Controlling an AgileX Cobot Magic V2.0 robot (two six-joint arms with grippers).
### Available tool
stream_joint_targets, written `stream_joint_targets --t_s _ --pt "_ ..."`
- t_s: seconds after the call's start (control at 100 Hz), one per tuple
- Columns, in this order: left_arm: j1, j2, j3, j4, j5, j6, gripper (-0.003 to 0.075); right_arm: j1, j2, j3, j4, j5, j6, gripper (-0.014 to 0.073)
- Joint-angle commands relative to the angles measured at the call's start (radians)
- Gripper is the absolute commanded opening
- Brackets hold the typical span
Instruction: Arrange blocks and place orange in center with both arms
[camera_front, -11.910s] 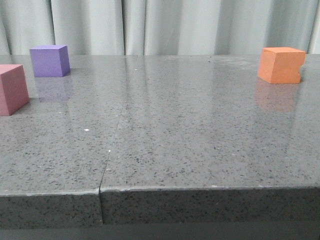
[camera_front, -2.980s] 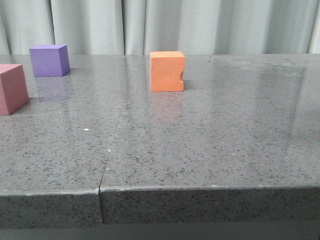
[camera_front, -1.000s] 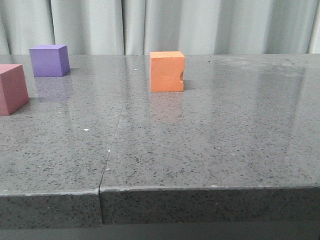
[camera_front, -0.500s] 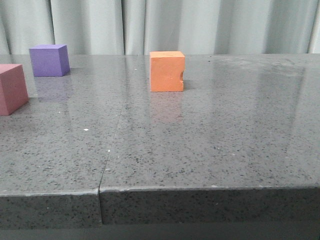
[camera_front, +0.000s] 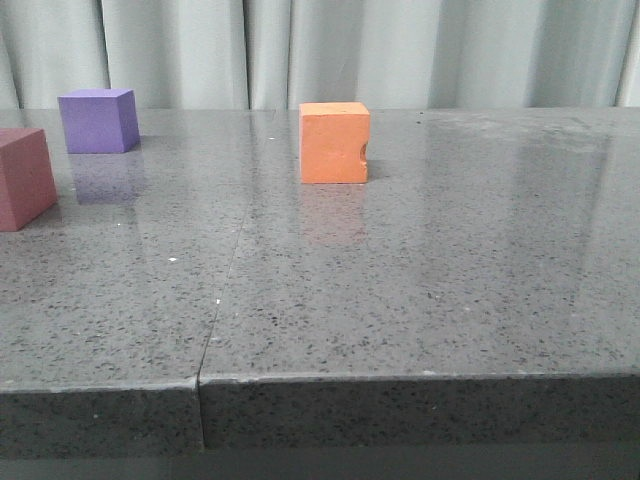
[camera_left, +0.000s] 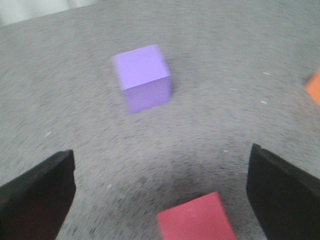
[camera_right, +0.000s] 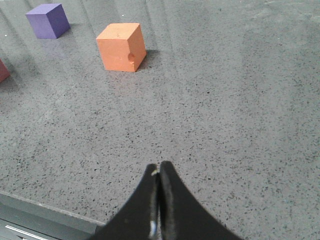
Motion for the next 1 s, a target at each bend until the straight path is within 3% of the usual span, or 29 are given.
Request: stream_joint_targets --t_s 0.0,0.21,0.48,0.64,0.99 --pt "0.004 0.033 -0.110 -0.157 0.041 0.188 0.0648 -0.002 0.007 -0.026 -0.009 -0.078 -0.010 -0.0069" --pt "-0.001 0.178 -0.307 -0.372 0.226 0.484 0.0648 -0.002 0.007 -0.026 -0.009 -0.078 -0.010 -0.0069" --pt "-0.097 0.370 -0.565 -0.400 0.381 0.546 0.0648 -0.002 0.007 -0.026 -0.009 -0.078 -0.010 -0.0069" --pt "-0.188 0.466 -0.669 -0.379 0.392 0.641 0.0648 -0.002 0.007 -0.026 -0.009 -0.078 -0.010 -0.0069" --pt "-0.369 0.611 -0.733 -0.255 0.291 0.641 0.0648 -0.002 0.007 -0.026 -0.009 -0.078 -0.010 -0.0069"
